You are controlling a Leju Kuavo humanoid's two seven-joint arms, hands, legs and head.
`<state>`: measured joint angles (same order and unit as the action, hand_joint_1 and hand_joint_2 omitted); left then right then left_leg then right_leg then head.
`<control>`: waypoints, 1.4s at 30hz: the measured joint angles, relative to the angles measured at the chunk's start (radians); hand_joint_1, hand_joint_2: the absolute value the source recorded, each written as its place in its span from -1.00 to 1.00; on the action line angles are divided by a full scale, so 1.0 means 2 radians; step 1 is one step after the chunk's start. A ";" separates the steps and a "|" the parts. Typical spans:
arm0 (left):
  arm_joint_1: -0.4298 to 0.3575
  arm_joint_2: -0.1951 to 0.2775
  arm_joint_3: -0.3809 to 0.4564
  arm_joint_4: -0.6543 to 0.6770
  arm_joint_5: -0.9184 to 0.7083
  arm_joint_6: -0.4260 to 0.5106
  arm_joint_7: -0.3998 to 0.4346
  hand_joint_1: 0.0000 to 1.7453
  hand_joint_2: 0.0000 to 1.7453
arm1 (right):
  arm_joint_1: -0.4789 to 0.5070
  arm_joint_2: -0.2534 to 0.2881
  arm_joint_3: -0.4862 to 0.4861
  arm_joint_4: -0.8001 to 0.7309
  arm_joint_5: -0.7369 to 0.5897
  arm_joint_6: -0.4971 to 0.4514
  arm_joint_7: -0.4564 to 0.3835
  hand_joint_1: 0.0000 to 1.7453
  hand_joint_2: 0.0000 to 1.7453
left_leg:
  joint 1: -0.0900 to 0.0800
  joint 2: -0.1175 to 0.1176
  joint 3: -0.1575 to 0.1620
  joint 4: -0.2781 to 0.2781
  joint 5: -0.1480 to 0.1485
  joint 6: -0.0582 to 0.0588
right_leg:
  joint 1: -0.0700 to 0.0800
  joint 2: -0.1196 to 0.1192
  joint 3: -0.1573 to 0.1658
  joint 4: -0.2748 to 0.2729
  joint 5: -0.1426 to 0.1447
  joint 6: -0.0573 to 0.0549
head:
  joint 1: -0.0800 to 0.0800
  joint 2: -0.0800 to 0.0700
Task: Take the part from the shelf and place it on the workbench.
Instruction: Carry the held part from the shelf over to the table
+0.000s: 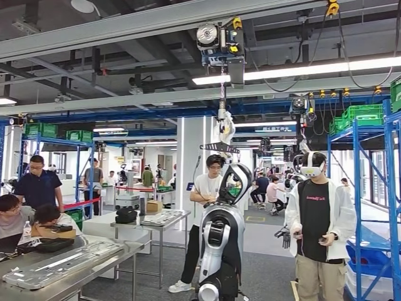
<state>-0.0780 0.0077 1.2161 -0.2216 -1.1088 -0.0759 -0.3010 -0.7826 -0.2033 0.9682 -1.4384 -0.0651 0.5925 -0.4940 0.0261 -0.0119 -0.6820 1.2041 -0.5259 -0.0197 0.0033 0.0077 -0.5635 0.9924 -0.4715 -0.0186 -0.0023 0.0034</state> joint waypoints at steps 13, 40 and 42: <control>-0.001 -0.001 0.000 0.000 -0.002 0.000 -0.001 -1.00 1.00 | -0.009 -0.003 0.001 0.000 0.013 -0.007 0.005 1.00 1.00 | -0.006 -0.001 0.035 -0.081 0.027 0.021 | -0.001 -0.003 -0.071 0.155 -0.073 0.019 | 0.000 0.000; -0.001 0.000 0.003 0.000 -0.006 0.000 -0.003 -1.00 1.00 | 0.017 0.001 -0.025 -0.017 0.024 -0.016 -0.001 1.00 1.00 | -0.003 -0.003 0.040 -0.086 0.026 0.020 | 0.000 -0.004 -0.031 0.062 -0.038 0.019 | 0.000 0.000; -0.001 0.000 0.005 0.000 -0.006 0.000 -0.003 -1.00 1.00 | 0.018 0.001 -0.025 -0.016 0.025 -0.016 -0.001 1.00 1.00 | -0.004 -0.007 0.040 -0.086 0.027 0.021 | -0.001 -0.004 -0.060 0.129 -0.067 0.021 | 0.000 0.000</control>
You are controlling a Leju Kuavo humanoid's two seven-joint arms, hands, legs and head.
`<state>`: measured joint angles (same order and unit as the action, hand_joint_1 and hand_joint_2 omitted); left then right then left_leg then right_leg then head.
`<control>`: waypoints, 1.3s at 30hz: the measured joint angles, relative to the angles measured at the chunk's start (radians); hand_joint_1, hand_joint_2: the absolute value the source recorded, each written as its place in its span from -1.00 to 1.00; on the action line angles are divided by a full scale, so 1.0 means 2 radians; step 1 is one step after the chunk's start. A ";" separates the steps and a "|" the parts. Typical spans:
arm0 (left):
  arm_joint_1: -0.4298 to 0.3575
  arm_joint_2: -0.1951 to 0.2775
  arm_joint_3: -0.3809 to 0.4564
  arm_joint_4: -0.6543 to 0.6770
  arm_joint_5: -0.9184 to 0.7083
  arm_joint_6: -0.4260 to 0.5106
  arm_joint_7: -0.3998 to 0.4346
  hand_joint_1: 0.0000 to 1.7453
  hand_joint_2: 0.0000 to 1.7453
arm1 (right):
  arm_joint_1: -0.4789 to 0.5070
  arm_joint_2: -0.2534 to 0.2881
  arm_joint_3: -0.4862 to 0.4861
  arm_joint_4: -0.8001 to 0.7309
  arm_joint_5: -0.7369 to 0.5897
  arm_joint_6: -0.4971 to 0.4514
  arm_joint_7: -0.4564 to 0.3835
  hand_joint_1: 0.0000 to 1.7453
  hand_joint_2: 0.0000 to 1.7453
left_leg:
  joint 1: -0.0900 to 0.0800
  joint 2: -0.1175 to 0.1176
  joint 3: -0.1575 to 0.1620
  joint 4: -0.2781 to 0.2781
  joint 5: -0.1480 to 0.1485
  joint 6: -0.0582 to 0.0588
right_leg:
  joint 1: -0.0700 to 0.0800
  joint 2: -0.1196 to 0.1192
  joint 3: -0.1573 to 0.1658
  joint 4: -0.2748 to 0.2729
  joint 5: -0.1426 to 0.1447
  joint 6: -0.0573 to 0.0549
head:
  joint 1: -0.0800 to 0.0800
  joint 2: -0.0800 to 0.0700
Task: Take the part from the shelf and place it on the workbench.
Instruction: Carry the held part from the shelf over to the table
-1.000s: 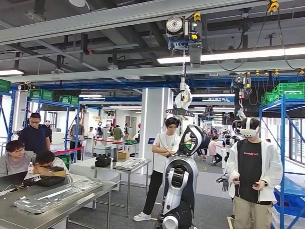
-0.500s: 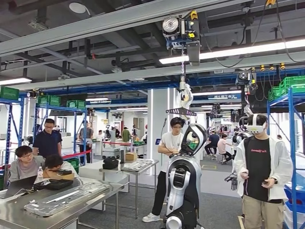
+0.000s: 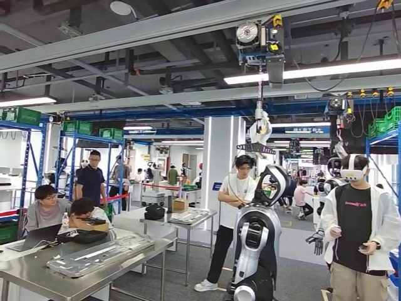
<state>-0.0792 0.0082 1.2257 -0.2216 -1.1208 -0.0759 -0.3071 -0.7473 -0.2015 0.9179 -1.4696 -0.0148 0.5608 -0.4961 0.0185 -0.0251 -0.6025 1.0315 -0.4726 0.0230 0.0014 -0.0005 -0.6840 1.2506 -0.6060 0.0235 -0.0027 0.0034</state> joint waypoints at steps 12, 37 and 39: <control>0.003 0.000 0.004 0.000 0.000 0.000 0.000 -1.00 1.00 | -0.007 0.000 -0.001 0.001 0.002 0.001 0.001 1.00 1.00 | 0.002 -0.028 -0.015 0.014 -0.007 -0.014 | 0.000 0.014 0.057 -0.129 0.069 -0.017 | 0.000 0.000; -0.001 0.002 0.004 0.000 -0.001 0.000 0.000 -1.00 1.00 | -0.016 -0.008 0.002 0.004 0.007 0.003 0.001 1.00 1.00 | -0.003 -0.040 -0.012 0.001 0.013 0.001 | 0.001 0.038 0.051 -0.101 0.059 -0.014 | 0.000 0.000; -0.001 0.002 0.005 0.000 -0.001 0.000 0.001 -1.00 1.00 | -0.016 -0.008 0.002 0.004 0.007 0.002 0.001 1.00 1.00 | 0.000 -0.052 -0.015 0.000 0.016 -0.003 | 0.002 0.044 0.057 -0.115 0.063 -0.015 | 0.000 0.000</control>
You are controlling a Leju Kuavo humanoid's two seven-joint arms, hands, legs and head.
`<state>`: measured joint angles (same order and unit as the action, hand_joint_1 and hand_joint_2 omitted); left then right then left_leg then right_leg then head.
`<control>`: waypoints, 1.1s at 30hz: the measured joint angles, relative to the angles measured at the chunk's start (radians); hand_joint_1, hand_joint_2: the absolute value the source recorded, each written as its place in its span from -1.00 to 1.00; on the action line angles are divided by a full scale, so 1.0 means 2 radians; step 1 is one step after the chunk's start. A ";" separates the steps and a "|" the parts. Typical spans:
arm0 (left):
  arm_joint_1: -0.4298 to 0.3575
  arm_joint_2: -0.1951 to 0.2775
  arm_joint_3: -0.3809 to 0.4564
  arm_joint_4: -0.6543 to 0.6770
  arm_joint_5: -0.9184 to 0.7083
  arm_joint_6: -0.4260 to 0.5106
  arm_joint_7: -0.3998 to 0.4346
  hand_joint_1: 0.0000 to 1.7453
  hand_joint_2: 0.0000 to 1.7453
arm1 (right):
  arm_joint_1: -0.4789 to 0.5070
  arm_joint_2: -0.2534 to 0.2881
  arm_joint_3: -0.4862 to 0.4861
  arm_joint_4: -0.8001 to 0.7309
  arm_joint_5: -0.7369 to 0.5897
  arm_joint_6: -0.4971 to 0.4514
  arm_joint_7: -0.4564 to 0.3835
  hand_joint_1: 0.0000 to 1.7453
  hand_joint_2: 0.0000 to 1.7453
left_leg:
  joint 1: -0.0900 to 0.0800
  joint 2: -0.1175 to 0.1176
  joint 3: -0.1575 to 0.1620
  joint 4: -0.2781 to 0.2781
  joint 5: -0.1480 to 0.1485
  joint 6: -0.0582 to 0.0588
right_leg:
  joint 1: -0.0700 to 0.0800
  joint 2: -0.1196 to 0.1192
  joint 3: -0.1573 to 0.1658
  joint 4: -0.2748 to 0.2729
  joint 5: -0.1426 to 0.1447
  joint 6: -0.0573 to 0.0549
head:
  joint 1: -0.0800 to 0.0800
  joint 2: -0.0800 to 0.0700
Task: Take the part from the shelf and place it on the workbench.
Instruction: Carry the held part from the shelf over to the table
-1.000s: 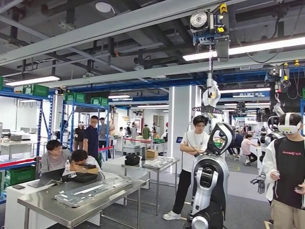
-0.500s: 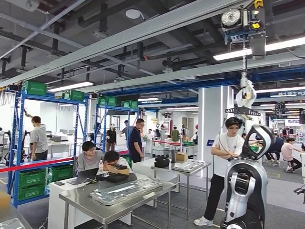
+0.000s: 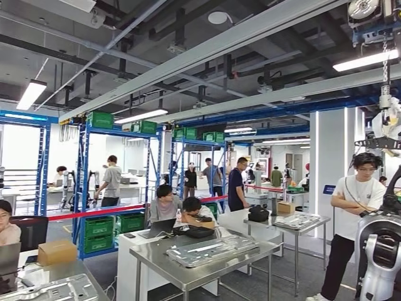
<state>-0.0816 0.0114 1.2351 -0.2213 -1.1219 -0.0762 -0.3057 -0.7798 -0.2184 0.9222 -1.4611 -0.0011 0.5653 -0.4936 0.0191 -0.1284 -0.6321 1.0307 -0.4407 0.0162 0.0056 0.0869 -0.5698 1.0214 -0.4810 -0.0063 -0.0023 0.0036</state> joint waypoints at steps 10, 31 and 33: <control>0.002 0.000 0.002 0.000 0.000 0.000 0.003 -1.00 1.00 | 0.007 0.000 0.002 0.000 -0.001 -0.001 0.000 1.00 1.00 | 0.003 0.063 -0.047 0.105 -0.046 -0.020 | -0.003 -0.072 0.007 -0.019 0.003 -0.002 | 0.000 0.000; 0.001 -0.003 0.006 0.000 0.001 -0.001 0.003 -1.00 1.00 | 0.014 -0.002 0.003 -0.001 -0.003 -0.006 0.002 1.00 1.00 | -0.006 0.008 0.003 0.000 -0.001 0.006 | 0.001 -0.006 -0.001 0.007 -0.004 -0.004 | 0.000 0.000; 0.002 -0.004 0.006 0.000 0.001 -0.002 0.004 -1.00 1.00 | 0.014 -0.001 0.002 -0.001 -0.003 -0.007 0.003 1.00 1.00 | -0.003 -0.004 0.000 -0.002 0.002 0.001 | 0.002 -0.007 0.004 -0.003 -0.002 -0.005 | 0.000 0.000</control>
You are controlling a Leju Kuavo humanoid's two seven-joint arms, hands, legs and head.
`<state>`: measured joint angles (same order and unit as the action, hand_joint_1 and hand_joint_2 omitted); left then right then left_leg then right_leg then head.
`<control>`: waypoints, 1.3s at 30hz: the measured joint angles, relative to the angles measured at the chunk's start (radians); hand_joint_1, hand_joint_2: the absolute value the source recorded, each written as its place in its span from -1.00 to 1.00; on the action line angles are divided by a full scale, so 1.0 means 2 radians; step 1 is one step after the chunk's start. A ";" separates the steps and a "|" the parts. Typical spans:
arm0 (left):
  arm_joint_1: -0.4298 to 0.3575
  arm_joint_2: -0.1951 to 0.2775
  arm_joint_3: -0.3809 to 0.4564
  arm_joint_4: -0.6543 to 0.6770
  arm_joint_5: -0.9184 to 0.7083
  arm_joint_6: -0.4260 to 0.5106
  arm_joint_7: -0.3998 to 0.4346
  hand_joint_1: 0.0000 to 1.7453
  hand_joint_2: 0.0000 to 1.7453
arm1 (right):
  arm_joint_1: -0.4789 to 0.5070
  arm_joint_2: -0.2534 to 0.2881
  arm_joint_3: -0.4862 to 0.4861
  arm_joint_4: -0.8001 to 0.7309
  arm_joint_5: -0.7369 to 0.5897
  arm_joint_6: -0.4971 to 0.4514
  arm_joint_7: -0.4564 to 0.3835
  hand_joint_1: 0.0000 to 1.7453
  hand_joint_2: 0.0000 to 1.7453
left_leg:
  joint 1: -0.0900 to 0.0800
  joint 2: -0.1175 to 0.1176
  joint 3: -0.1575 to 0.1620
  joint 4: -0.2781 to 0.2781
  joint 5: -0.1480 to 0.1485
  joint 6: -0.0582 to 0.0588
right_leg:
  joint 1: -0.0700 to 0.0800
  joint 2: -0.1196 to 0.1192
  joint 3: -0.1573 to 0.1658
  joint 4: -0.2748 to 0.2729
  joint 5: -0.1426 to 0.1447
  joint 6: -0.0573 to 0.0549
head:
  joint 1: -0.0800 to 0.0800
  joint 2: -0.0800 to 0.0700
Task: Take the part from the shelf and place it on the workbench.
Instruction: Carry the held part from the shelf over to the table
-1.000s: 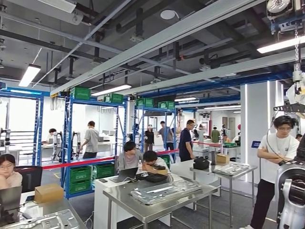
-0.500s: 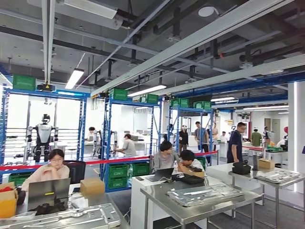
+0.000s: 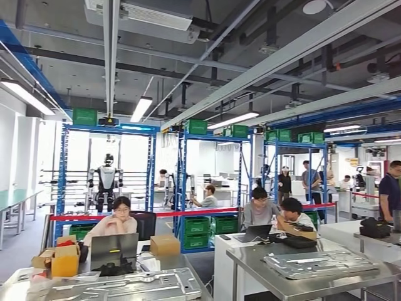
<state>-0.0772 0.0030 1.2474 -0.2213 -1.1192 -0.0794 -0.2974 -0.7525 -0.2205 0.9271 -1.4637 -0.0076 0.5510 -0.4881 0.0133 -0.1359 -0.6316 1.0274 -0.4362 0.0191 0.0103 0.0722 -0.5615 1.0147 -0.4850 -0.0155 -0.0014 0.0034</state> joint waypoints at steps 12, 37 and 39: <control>-0.001 0.002 0.003 0.000 0.001 -0.001 0.003 -1.00 1.00 | 0.003 0.006 -0.001 0.005 -0.011 0.002 0.013 1.00 1.00 | 0.011 0.069 -0.002 0.029 -0.018 -0.029 | -0.010 -0.052 0.006 -0.010 -0.002 0.012 | 0.000 0.000; 0.000 0.004 0.008 0.000 0.003 -0.008 0.006 -1.00 1.00 | 0.004 0.010 -0.005 0.006 -0.012 0.000 0.014 1.00 1.00 | 0.001 0.061 -0.044 0.114 -0.070 -0.015 | -0.005 -0.039 0.005 -0.019 0.003 0.000 | 0.000 0.000; 0.001 0.004 0.008 0.000 0.003 -0.008 0.006 -1.00 1.00 | 0.006 0.010 -0.005 0.006 -0.012 0.000 0.014 1.00 1.00 | 0.003 0.062 -0.059 0.137 -0.066 -0.018 | -0.006 -0.040 0.009 -0.019 -0.001 0.002 | 0.000 0.000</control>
<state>-0.0743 0.0118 1.2634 -0.2213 -1.1131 -0.0960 -0.2861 -0.7398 -0.2007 0.9171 -1.4520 -0.0316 0.5513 -0.4608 0.0200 -0.0114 -0.7501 1.3016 -0.5689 -0.0174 -0.0020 -0.0068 -0.5427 0.9771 -0.4877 -0.0118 -0.0019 0.0034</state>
